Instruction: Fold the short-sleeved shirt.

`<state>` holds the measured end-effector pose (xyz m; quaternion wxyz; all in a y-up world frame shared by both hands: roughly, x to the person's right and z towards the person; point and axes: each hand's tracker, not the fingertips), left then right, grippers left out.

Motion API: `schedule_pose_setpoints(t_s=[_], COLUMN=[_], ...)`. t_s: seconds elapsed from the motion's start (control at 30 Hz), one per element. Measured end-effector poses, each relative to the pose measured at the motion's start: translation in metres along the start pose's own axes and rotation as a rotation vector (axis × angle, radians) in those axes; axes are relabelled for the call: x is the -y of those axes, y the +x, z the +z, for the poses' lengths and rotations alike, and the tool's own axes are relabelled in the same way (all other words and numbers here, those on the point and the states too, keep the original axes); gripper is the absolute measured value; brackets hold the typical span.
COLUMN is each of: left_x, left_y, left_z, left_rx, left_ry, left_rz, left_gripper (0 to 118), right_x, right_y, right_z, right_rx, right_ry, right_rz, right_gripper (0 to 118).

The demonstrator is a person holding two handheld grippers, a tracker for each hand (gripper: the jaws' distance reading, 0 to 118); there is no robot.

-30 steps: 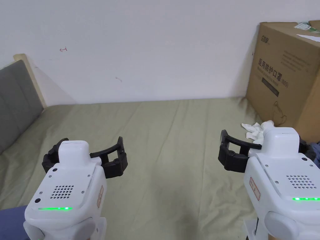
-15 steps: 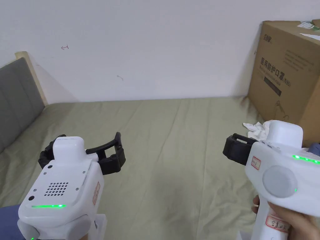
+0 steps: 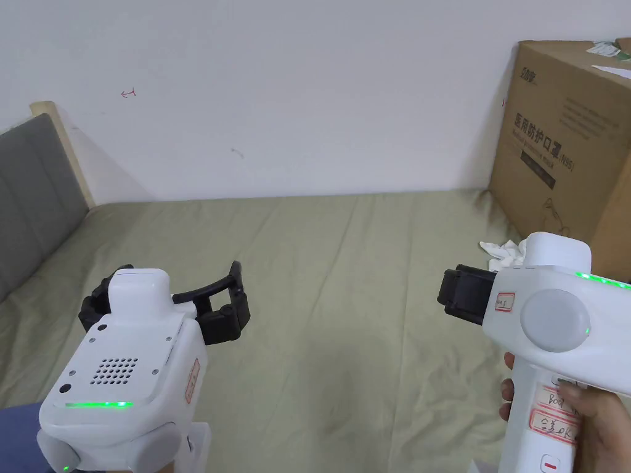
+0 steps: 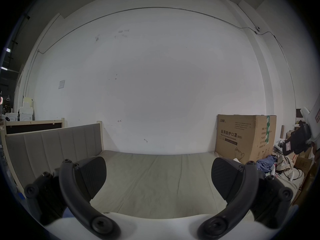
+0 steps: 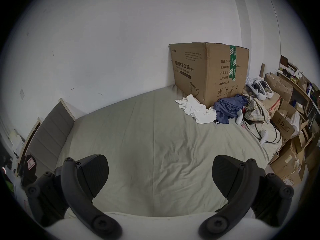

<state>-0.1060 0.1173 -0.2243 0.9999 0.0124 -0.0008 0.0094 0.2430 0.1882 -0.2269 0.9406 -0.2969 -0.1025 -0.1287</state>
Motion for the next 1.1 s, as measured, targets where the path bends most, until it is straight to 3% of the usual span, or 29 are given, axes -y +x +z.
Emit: schedule_pose_setpoints(t_s=[0.17,0.3,0.5,0.67,0.87,1.1], left_x=[-0.001,-0.002,-0.003,-0.004,-0.004,-0.005], left_y=[0.000,0.000,-0.001,-0.001,-0.001,-0.001], left_z=[0.000,0.001,0.001,0.000,0.001,0.002], left_rx=[0.003,0.003,0.001,0.001,0.001,-0.001], left_ry=[0.005,0.011,0.012,0.019,0.020,0.029], left_rz=[0.005,0.009,0.004,-0.002,-0.007,-0.005], left_gripper=[118,118,118,118,118,118], right_x=[0.000,0.003,0.000,-0.001,0.007,0.032], right_y=[-0.003,0.001,0.002,0.006,0.009,0.007], right_z=[-0.004,-0.007,-0.013,-0.012,0.002,0.019], right_rx=[0.069,0.040,0.089,0.029,-0.087,-0.088], right_ry=[0.002,0.021,0.016,0.050,0.254,0.570], right_rz=[0.032,0.040,0.047,0.041,0.054,0.106], right_gripper=[118,118,118,118,118,118])
